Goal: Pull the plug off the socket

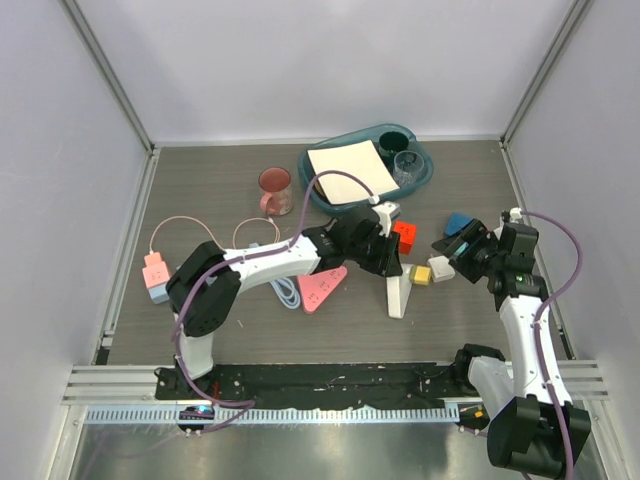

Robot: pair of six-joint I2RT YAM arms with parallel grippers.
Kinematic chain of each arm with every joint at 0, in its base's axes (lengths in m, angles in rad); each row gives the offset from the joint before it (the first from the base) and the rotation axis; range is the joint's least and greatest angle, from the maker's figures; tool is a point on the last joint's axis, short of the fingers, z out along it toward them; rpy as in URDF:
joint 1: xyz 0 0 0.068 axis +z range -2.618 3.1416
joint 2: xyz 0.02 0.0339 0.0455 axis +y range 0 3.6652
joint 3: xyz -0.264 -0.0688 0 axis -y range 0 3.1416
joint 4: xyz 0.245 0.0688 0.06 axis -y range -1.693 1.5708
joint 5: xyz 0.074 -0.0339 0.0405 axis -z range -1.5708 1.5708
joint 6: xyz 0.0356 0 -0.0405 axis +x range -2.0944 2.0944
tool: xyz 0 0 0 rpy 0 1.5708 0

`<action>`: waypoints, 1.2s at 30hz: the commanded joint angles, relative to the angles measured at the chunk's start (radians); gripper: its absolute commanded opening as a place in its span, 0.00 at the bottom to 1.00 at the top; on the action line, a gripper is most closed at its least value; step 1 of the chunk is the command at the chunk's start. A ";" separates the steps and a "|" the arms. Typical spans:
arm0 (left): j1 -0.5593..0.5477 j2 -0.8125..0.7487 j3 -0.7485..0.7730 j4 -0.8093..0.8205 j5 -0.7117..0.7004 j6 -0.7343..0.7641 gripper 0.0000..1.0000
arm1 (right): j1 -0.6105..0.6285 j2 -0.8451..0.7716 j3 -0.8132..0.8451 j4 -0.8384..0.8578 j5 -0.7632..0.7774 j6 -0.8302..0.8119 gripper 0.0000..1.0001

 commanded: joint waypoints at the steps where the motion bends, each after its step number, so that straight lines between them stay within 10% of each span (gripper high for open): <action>1: 0.019 -0.007 -0.041 -0.101 -0.064 0.045 0.45 | -0.006 -0.018 -0.019 -0.012 -0.029 -0.029 0.72; 17: 0.026 -0.126 0.005 -0.210 -0.219 0.027 0.70 | -0.003 -0.004 0.007 -0.083 -0.017 -0.092 0.67; 27: 0.102 -0.160 -0.019 -0.194 0.221 -0.039 0.66 | 0.218 0.071 0.102 -0.083 0.198 -0.042 0.66; 36: 0.102 -0.111 -0.059 -0.180 0.224 0.001 0.61 | 0.448 0.253 0.195 -0.063 0.352 -0.029 0.65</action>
